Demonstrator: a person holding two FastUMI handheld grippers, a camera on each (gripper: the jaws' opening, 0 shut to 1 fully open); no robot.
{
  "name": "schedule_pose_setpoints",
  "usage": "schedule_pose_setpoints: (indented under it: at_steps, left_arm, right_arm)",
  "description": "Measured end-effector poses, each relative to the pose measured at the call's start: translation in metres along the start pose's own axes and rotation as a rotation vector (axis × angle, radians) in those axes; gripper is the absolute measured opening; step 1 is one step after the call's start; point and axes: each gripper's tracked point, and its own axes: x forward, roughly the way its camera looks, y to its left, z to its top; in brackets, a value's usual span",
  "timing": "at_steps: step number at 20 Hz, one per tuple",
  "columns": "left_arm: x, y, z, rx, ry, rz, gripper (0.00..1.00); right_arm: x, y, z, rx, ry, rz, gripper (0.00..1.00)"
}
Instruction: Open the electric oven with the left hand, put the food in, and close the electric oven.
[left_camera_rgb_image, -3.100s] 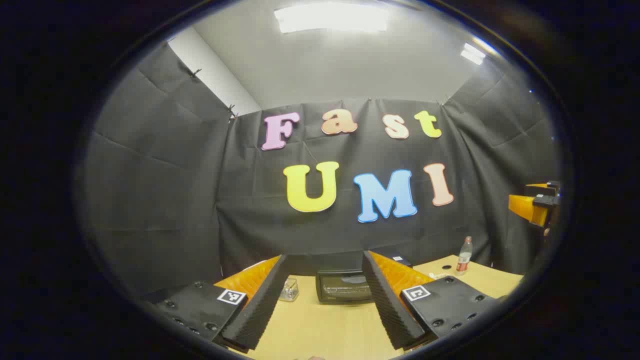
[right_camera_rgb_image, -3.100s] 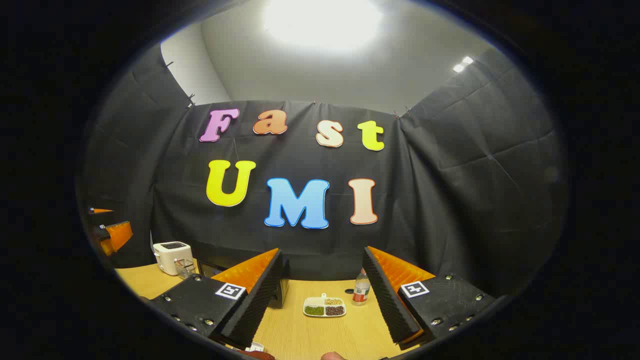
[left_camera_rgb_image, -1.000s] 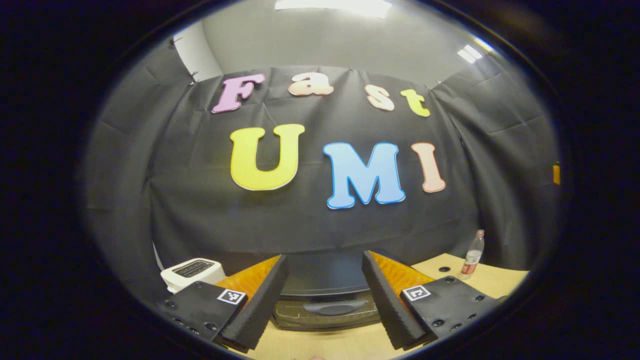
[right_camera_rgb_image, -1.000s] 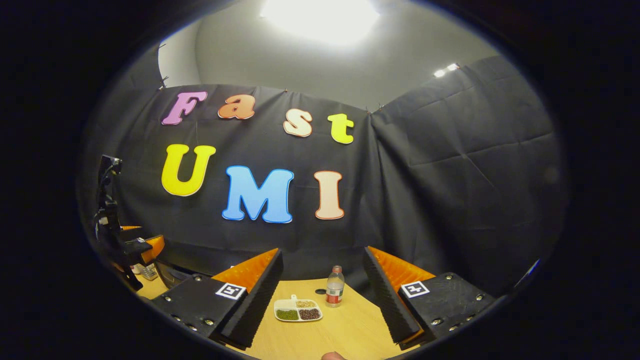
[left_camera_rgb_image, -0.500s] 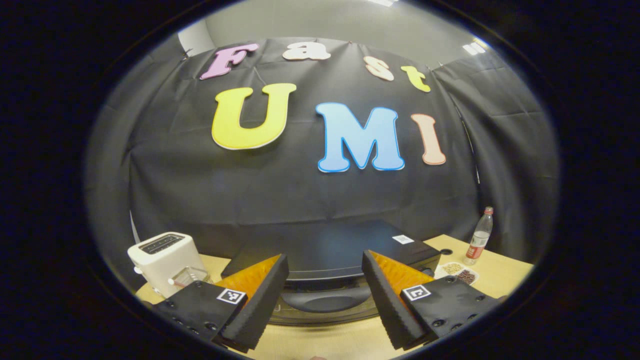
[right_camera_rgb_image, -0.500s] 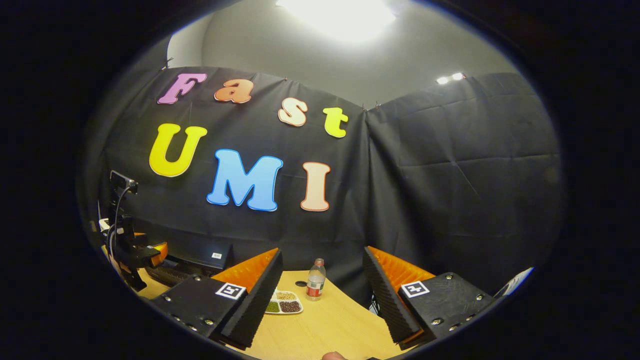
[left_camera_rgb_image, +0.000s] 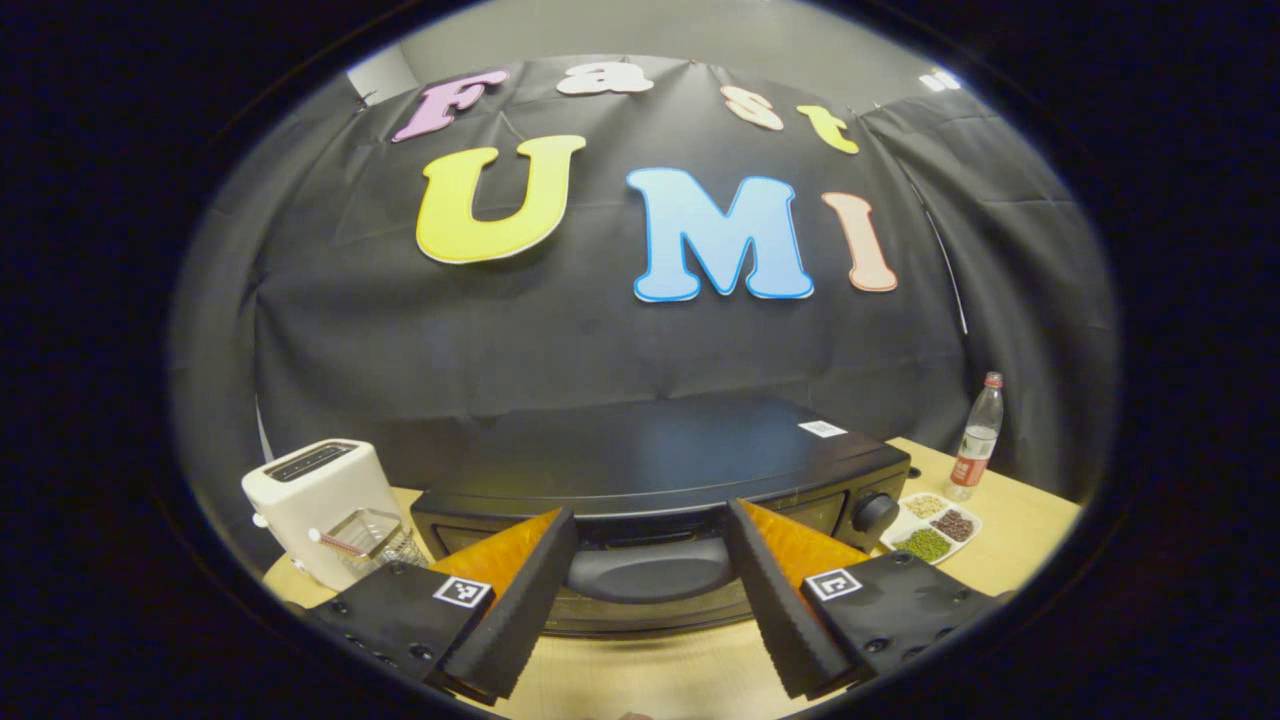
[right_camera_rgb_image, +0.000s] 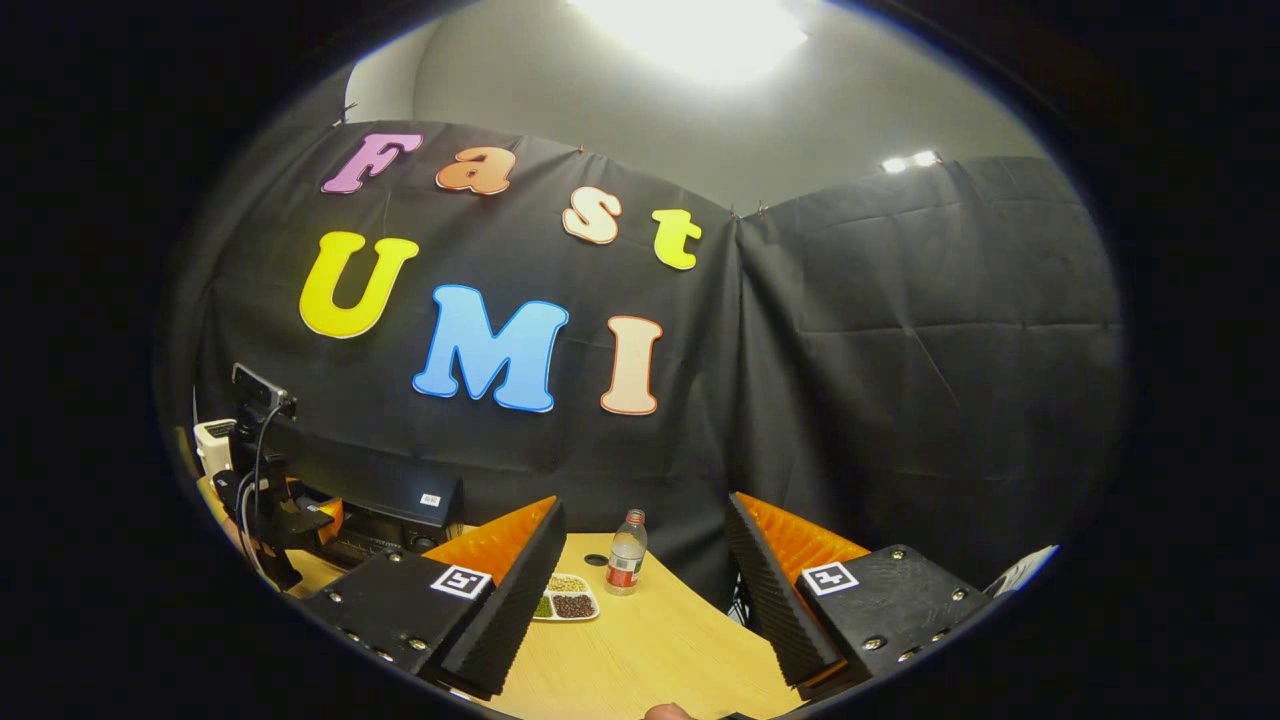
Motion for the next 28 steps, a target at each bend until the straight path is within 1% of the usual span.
schedule_pose_setpoints:
  at_steps: [1,3,4,9,10,11,12,14,19,22,23,28]
  left_arm:
    - [0.000,0.002,-0.001,-0.005,-0.002,0.009,0.98]
    - [0.002,0.001,-0.003,-0.015,-0.007,0.020,0.92]
    - [0.000,0.001,-0.003,-0.007,-0.001,0.025,1.00]
    - [-0.020,-0.002,-0.009,-0.021,0.007,0.048,1.00]
    - [-0.026,-0.003,-0.012,-0.019,0.005,0.048,0.98]
    - [-0.031,-0.004,-0.015,-0.019,0.007,0.047,1.00]
    - [-0.036,-0.005,-0.018,-0.021,0.008,0.047,0.98]
    - [-0.046,-0.007,-0.022,-0.021,0.005,0.048,0.98]
    - [-0.065,-0.012,-0.036,-0.017,0.009,0.060,0.97]
    - [-0.076,-0.014,-0.048,-0.015,0.027,0.059,0.98]
    - [-0.080,-0.015,-0.052,-0.014,0.034,0.060,1.00]
    - [-0.095,-0.020,-0.074,-0.012,0.075,0.059,1.00]
  right_arm:
    - [0.000,0.001,0.001,-0.004,-0.001,0.001,0.97]
    - [-0.001,0.002,0.003,-0.004,-0.005,0.010,0.97]
    - [0.000,0.004,0.004,-0.001,-0.008,0.014,0.97]
    - [-0.002,0.003,0.009,0.004,-0.025,0.032,0.97]
    - [-0.003,0.002,0.008,0.006,-0.025,0.035,0.97]
    - [-0.003,0.000,0.006,0.009,-0.023,0.039,0.97]
    - [-0.002,0.000,0.006,0.010,-0.020,0.042,0.97]
    - [-0.004,-0.001,0.005,0.014,-0.016,0.052,0.97]
    - [-0.006,-0.002,0.007,-0.010,-0.012,0.082,0.96]
    - [-0.006,-0.001,0.009,-0.021,-0.019,0.100,0.96]
    - [-0.008,-0.001,0.009,-0.019,-0.018,0.106,0.96]
    - [-0.012,-0.003,0.007,-0.013,-0.008,0.121,0.96]
